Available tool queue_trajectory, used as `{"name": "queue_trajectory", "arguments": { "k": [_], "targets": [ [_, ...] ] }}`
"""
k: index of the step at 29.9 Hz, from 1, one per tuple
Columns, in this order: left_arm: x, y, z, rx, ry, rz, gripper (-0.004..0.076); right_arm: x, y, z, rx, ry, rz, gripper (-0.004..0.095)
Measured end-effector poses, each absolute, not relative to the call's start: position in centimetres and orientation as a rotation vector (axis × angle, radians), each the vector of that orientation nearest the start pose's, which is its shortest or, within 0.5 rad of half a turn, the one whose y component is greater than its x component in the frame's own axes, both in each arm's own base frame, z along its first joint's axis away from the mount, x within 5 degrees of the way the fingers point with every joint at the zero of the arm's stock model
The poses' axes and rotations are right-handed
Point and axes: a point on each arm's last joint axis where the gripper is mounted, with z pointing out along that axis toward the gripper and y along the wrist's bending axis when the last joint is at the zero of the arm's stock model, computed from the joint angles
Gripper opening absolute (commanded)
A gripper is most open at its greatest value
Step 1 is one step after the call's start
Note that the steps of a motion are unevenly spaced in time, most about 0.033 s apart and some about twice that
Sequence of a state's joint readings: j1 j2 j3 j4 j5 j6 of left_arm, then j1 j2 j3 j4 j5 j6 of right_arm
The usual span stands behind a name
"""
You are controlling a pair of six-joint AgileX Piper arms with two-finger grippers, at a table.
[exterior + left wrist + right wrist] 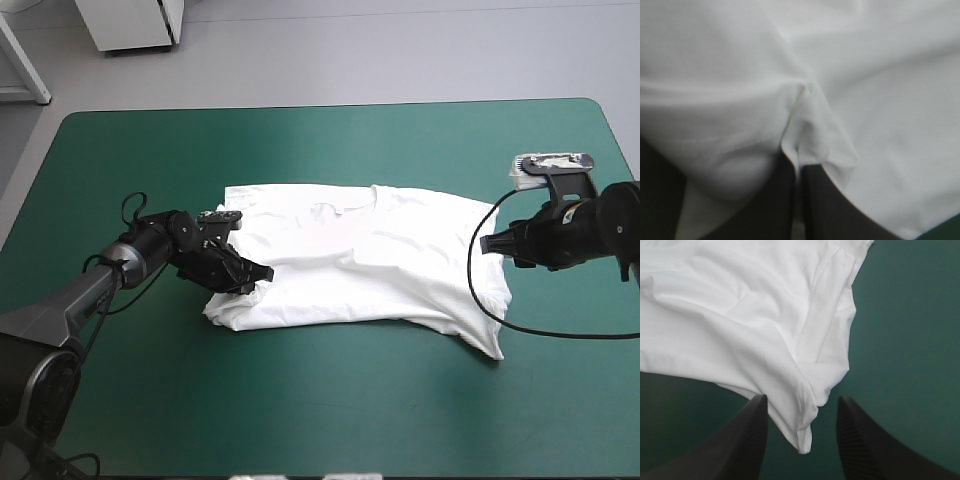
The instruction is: Fold the cloth
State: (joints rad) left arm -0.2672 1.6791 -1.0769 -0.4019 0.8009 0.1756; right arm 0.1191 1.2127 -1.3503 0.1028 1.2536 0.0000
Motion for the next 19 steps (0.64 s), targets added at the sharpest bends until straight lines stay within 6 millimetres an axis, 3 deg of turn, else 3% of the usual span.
{"name": "queue_trajectory", "arguments": {
  "k": [6,9,15,19],
  "targets": [
    [30.9,-11.1,20.9,0.275,2.868,-0.498,0.0008,22.1,3.5,40.1,-0.148,2.597,0.182,0.0414],
    [30.9,-11.1,21.1,0.279,2.869,-0.501,0.0094,22.1,3.5,40.1,-0.148,2.597,0.182,0.0414],
    [31.7,-11.4,22.8,0.323,2.847,-0.507,0.0373,22.1,3.5,40.1,-0.148,2.597,0.182,0.0414],
    [32.3,-11.6,25.0,0.368,2.808,-0.498,0.0412,22.1,3.5,40.1,-0.148,2.597,0.182,0.0414]
  ]
}}
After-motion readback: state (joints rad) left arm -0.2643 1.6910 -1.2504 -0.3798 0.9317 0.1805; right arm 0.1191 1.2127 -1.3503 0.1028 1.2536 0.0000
